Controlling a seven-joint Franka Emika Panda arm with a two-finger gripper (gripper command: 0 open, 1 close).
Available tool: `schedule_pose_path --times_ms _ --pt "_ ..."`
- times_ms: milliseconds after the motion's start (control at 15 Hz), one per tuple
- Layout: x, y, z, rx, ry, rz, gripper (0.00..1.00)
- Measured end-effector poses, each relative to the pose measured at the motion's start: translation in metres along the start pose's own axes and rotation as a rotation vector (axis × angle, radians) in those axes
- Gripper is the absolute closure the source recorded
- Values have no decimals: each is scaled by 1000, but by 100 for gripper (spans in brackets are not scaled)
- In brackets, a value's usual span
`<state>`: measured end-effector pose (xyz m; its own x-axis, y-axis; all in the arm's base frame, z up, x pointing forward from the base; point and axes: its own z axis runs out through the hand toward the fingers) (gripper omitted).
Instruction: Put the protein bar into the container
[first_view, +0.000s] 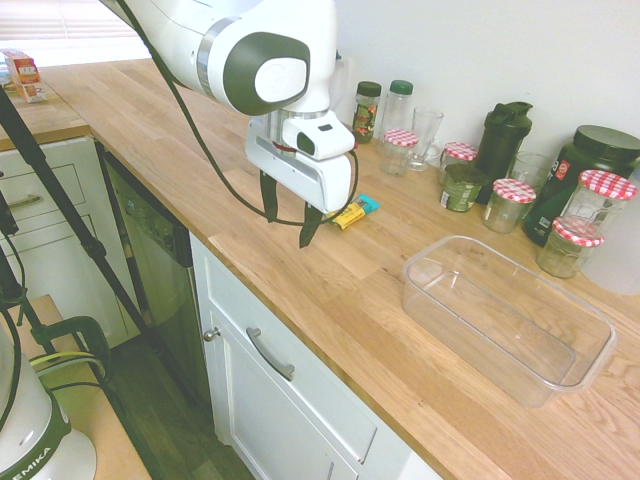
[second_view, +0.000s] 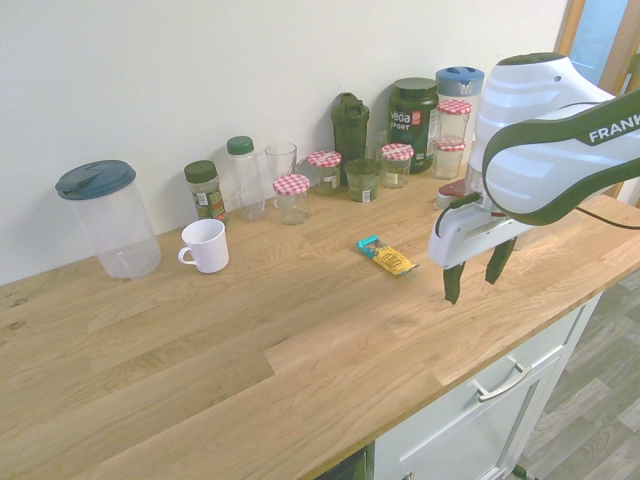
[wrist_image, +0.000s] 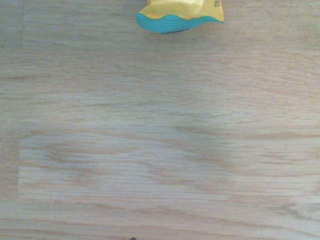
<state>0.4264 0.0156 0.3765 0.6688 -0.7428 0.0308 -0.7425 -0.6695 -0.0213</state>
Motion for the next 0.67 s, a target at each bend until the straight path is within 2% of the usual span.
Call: schedule_pose_path --times_ms 400,667 --pt "15 2 -12 6 28 14 0" --pt "33 -26 -26 11 50 -9 0"
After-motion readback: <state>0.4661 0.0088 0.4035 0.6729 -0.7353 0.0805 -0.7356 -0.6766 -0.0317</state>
